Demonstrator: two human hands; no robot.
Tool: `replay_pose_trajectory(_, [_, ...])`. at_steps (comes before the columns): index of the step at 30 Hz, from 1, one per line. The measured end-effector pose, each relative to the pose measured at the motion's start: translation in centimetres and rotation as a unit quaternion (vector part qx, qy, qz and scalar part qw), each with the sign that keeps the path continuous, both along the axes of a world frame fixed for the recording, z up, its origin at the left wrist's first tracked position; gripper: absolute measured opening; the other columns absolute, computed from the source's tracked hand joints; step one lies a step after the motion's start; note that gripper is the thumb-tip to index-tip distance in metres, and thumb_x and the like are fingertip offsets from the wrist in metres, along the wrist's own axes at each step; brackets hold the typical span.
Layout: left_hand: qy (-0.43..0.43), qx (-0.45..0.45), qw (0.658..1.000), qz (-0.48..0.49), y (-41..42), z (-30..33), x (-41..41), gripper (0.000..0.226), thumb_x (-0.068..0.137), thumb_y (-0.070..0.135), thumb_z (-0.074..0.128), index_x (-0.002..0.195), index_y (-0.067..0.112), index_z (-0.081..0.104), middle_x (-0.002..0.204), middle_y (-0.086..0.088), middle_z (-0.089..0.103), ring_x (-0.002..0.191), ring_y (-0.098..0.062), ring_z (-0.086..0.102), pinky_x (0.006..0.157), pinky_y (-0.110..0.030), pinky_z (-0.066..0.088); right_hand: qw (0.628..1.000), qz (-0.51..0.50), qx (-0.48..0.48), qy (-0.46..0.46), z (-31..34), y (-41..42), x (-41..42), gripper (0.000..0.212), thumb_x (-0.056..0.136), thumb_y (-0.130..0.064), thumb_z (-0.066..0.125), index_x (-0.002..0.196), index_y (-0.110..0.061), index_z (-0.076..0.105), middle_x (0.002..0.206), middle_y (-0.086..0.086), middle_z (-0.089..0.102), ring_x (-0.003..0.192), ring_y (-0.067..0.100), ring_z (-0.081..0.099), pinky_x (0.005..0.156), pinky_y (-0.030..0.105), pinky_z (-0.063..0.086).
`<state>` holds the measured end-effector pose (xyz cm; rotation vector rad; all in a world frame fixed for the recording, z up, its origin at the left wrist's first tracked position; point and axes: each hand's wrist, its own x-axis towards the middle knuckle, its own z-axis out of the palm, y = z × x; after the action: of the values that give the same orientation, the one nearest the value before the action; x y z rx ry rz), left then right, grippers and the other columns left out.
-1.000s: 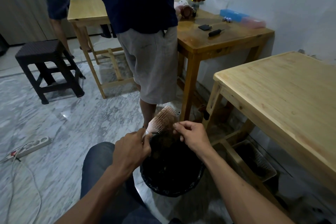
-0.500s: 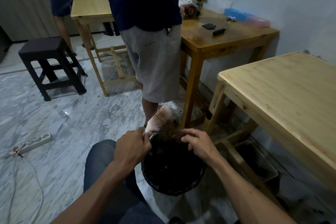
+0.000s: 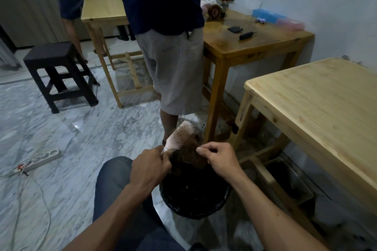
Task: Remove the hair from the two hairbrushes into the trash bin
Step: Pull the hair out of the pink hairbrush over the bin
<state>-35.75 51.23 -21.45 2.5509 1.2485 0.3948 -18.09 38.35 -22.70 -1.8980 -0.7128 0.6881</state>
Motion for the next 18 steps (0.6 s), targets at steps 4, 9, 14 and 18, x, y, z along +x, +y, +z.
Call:
replay_pose_trajectory(4, [-0.011, -0.021, 0.999, 0.022, 0.1, 0.4, 0.3, 0.037, 0.096, 0.037, 0.049, 0.063, 0.02, 0.043, 0.055, 0.001, 0.053, 0.051, -0.019, 0.049, 0.045, -0.029, 0.024, 0.999, 0.031, -0.014, 0.004, -0.6, -0.8, -0.1, 0.008, 0.088, -0.032, 0.081, 0.08, -0.029, 0.081, 0.057, -0.023, 0.067, 0.063, -0.004, 0.062, 0.068, 0.019, 0.045])
replay_pose_trajectory(9, [0.014, 0.026, 0.999, -0.02, 0.0, 0.1, 0.2, 0.033, 0.096, 0.041, 0.049, 0.068, 0.024, 0.042, 0.054, 0.003, 0.047, 0.047, -0.019, 0.044, 0.045, -0.03, 0.022, 0.998, 0.043, -0.044, 0.025, -0.9, -1.2, 0.6, 0.034, 0.08, -0.044, 0.072, 0.11, -0.029, 0.078, 0.102, -0.01, 0.072, 0.088, 0.009, 0.067, 0.079, 0.03, 0.054])
replay_pose_trajectory(14, [0.03, 0.075, 0.995, -0.052, -0.6, 0.0, 0.0, 0.029, 0.097, 0.046, 0.045, 0.083, 0.022, 0.055, 0.062, 0.002, 0.056, 0.051, -0.02, 0.045, 0.046, -0.031, 0.026, 0.998, -0.006, 0.013, 0.069, 0.3, -0.5, 0.6, 0.065, 0.071, -0.069, 0.076, 0.126, -0.035, 0.068, 0.11, -0.011, 0.07, 0.098, 0.008, 0.067, 0.081, 0.027, 0.051])
replay_pose_trajectory(18, [0.036, 0.081, 0.992, -0.085, -1.2, 0.0, 0.0, 0.029, 0.097, 0.046, 0.043, 0.089, 0.022, 0.058, 0.064, 0.0, 0.06, 0.054, -0.021, 0.055, 0.048, -0.031, 0.036, 0.999, -0.03, 0.022, 0.019, -0.3, 0.5, 0.1, 0.03, 0.079, -0.049, 0.084, 0.101, -0.029, 0.08, 0.086, -0.012, 0.077, 0.076, 0.002, 0.069, 0.073, 0.024, 0.056])
